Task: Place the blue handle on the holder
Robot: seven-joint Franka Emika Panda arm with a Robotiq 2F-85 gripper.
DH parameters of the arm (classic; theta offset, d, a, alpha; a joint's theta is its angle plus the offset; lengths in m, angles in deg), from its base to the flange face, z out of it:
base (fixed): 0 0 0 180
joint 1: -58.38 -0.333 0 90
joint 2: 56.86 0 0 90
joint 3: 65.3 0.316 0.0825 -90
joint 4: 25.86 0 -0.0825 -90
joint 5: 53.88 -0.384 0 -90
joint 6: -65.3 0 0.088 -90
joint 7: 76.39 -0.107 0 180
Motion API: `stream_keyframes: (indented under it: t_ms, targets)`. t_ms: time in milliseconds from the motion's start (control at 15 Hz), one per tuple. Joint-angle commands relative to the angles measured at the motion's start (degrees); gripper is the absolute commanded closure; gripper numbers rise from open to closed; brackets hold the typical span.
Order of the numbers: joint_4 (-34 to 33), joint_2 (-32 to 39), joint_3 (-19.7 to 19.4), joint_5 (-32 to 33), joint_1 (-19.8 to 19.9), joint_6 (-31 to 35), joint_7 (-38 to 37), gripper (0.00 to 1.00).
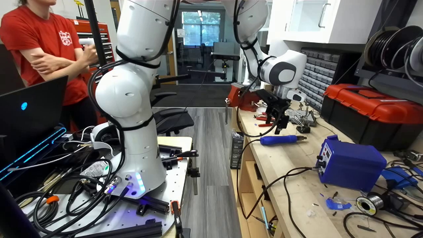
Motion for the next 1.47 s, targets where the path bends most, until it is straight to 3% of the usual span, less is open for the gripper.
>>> stream_keyframes:
  t_ms: [0,600,1400]
  targets:
    - [-0.1,0.1,-1.4,-0.8,-1.3,-0.2,0.6,0.00]
    - [-0.6,1.0,-2.0,0.1,-1.9,0.7,0.0,0.00]
    - [-7.0,7.6,-2.6,2.9,-4.1,0.7,3.7,0.00]
